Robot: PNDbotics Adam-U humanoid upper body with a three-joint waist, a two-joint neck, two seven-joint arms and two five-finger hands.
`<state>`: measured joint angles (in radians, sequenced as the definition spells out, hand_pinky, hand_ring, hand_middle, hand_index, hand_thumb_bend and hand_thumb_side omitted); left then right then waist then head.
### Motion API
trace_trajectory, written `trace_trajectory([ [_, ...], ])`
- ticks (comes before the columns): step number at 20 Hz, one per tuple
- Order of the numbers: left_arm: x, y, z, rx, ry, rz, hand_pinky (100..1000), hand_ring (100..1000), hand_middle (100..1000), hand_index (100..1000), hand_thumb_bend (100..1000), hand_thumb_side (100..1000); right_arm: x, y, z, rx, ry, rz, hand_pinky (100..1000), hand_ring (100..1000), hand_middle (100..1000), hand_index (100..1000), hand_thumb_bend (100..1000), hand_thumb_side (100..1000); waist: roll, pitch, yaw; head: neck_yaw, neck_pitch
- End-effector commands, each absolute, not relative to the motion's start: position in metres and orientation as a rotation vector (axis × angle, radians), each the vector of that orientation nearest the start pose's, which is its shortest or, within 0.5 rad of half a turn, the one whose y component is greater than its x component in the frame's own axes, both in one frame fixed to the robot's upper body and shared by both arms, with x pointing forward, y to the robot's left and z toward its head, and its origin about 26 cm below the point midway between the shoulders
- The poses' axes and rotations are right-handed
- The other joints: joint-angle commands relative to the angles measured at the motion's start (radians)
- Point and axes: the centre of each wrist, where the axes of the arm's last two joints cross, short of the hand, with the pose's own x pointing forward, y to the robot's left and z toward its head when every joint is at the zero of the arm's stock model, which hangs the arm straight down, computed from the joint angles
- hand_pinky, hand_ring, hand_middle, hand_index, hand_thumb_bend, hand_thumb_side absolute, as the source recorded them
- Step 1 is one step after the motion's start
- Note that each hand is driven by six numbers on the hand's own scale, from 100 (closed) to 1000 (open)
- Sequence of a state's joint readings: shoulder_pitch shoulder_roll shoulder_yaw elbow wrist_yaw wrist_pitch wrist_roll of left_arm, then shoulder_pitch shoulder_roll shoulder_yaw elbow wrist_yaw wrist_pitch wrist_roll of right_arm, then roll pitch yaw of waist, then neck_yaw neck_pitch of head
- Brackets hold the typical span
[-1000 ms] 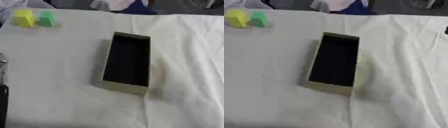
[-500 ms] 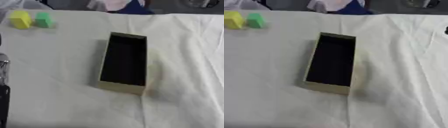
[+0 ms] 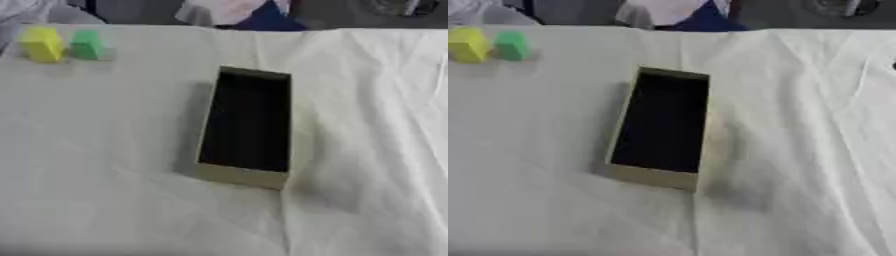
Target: Pick up objects on the table and place them in the box.
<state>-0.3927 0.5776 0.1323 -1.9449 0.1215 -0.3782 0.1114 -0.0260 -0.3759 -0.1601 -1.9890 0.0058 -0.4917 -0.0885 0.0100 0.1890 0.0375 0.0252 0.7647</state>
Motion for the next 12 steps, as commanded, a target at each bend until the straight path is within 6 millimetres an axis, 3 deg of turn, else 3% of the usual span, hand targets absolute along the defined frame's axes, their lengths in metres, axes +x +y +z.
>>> trace_trajectory([
  [1, 0.308, 0.344, 0.281, -0.644, 3.366, 0.707, 757, 821, 808, 927, 144, 516, 0.261, -0.337, 0.153, -0.422, -2.531, 0.339, 810, 819, 577, 822, 100, 713, 0.004, -0.012, 0.002, 0.016, 0.005],
  [6, 0.324, 0.372, 0.292, -0.919, 3.273, 1.022, 774, 839, 834, 942, 147, 485, 0.261, -0.337, 0.153, -0.424, -2.529, 0.353, 810, 820, 577, 823, 100, 714, 0.007, -0.008, 0.002, 0.035, 0.005],
  [12, 0.344, 0.402, 0.306, -1.216, 3.073, 1.463, 802, 858, 863, 949, 216, 422, 0.261, -0.337, 0.153, -0.424, -2.527, 0.371, 810, 820, 575, 823, 100, 717, 0.012, -0.003, 0.001, 0.037, 0.005],
])
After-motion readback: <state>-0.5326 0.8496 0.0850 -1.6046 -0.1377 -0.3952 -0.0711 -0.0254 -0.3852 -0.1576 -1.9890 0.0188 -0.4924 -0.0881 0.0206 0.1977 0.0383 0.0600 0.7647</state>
